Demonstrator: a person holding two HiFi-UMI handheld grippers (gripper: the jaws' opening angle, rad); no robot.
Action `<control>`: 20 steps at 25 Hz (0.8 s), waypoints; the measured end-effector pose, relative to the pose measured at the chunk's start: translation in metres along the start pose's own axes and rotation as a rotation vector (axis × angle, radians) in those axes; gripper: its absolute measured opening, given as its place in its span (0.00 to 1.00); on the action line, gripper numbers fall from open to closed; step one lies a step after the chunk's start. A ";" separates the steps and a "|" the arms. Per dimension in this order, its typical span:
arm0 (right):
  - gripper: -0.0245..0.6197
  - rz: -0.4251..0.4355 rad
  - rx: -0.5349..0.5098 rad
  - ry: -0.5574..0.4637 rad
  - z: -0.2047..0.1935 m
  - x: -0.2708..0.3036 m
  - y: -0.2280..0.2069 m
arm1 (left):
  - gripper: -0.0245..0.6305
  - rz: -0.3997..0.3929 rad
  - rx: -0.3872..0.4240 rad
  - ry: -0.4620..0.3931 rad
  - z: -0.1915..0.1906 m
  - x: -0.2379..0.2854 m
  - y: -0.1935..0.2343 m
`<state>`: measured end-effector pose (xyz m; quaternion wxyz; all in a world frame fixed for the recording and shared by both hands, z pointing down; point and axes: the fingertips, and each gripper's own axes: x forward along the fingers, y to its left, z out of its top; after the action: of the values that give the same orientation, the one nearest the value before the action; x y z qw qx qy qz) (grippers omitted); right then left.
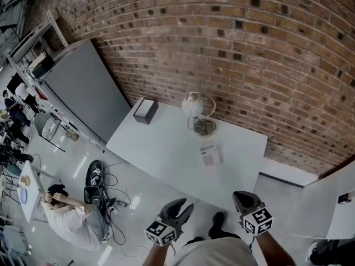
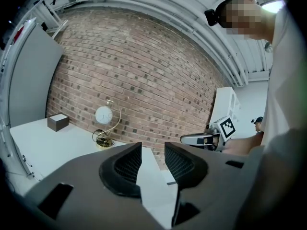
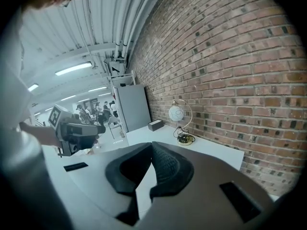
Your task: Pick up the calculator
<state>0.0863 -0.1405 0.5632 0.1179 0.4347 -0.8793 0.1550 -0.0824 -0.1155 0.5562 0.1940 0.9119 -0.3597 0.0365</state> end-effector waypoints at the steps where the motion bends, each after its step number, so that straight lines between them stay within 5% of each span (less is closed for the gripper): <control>1: 0.06 0.010 0.002 0.001 0.003 0.005 -0.007 | 0.27 0.007 0.000 0.002 0.003 0.008 0.002; 20: 0.06 0.078 0.046 0.048 0.004 0.061 -0.081 | 0.29 0.070 -0.009 0.033 0.020 0.093 0.044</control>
<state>0.1149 -0.2333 0.5942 0.1229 0.3987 -0.8887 0.1900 -0.0443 -0.2124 0.5714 0.2029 0.8971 -0.3885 0.0569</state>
